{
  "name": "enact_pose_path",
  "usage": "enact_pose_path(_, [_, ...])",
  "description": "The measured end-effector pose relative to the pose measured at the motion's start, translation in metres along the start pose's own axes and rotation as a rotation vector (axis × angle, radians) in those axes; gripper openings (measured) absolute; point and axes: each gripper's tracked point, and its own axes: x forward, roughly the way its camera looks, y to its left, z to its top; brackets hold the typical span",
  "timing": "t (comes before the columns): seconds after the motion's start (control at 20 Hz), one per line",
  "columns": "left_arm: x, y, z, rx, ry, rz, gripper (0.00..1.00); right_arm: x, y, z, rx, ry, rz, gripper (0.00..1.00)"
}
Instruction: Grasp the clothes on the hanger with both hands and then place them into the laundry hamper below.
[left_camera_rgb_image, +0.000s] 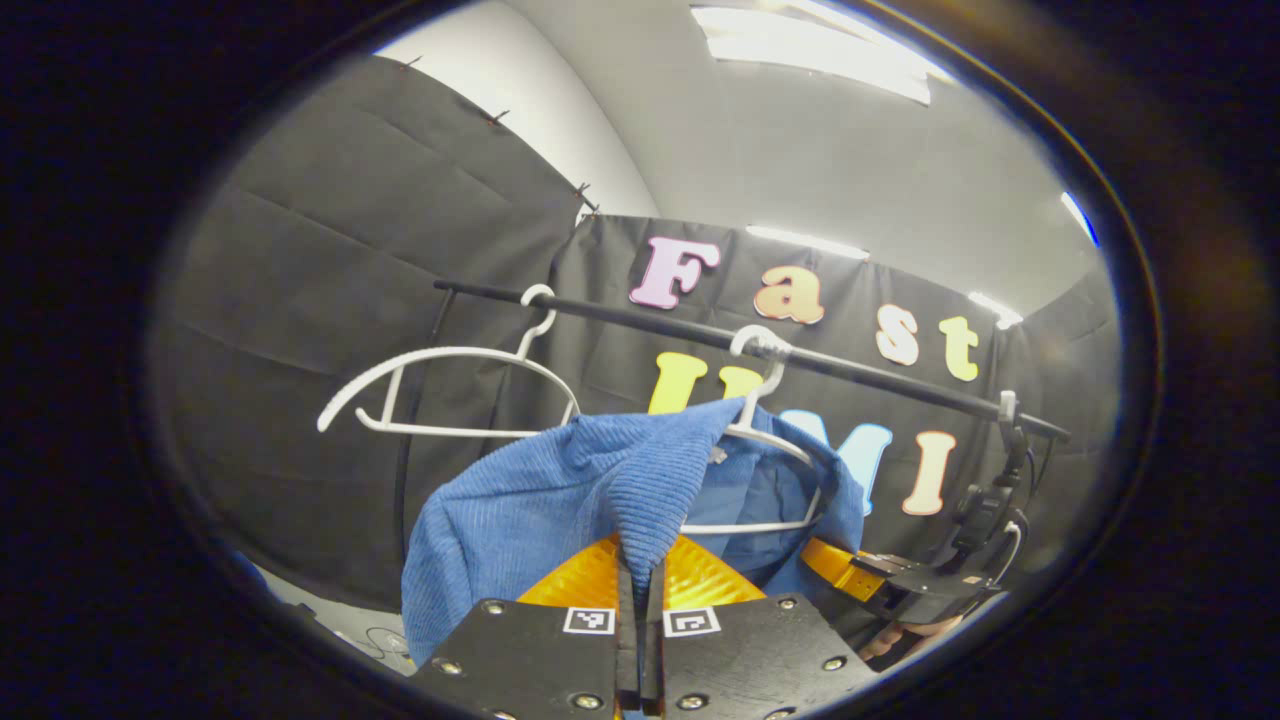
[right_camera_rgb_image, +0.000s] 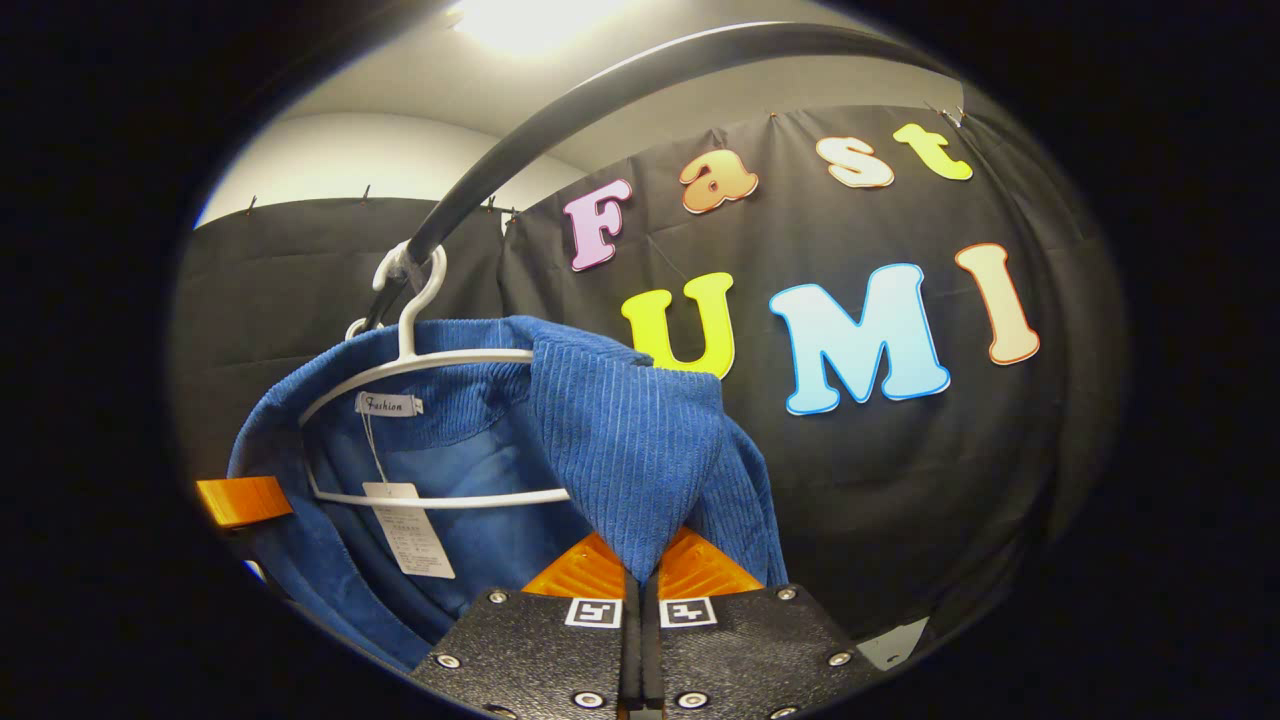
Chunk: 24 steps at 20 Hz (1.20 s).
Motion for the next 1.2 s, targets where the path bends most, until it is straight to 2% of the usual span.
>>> enact_pose_path(0.35, [0.001,0.034,0.051,0.080,-0.097,0.053,0.02,0.013,-0.039,0.037,-0.045,-0.127,-0.110,0.00])
enact_pose_path(0.5, [0.006,0.049,0.061,0.112,-0.099,0.082,0.03,0.022,-0.045,0.053,-0.103,-0.207,-0.133,0.00])
enact_pose_path(0.65, [0.011,0.070,0.075,0.149,-0.100,0.114,0.02,0.027,-0.049,0.057,-0.155,-0.231,-0.150,0.00])
enact_pose_path(0.9, [0.025,0.096,0.092,0.122,-0.094,0.122,0.02,0.030,-0.052,0.068,-0.226,-0.294,-0.176,0.00])
enact_pose_path(1.05, [0.041,0.111,0.102,0.122,-0.094,0.135,0.02,0.028,-0.039,0.070,-0.277,-0.317,-0.158,0.00])
enact_pose_path(1.2, [0.050,0.136,0.108,0.078,-0.081,0.149,0.02,0.026,-0.029,0.073,-0.303,-0.343,-0.154,0.00])
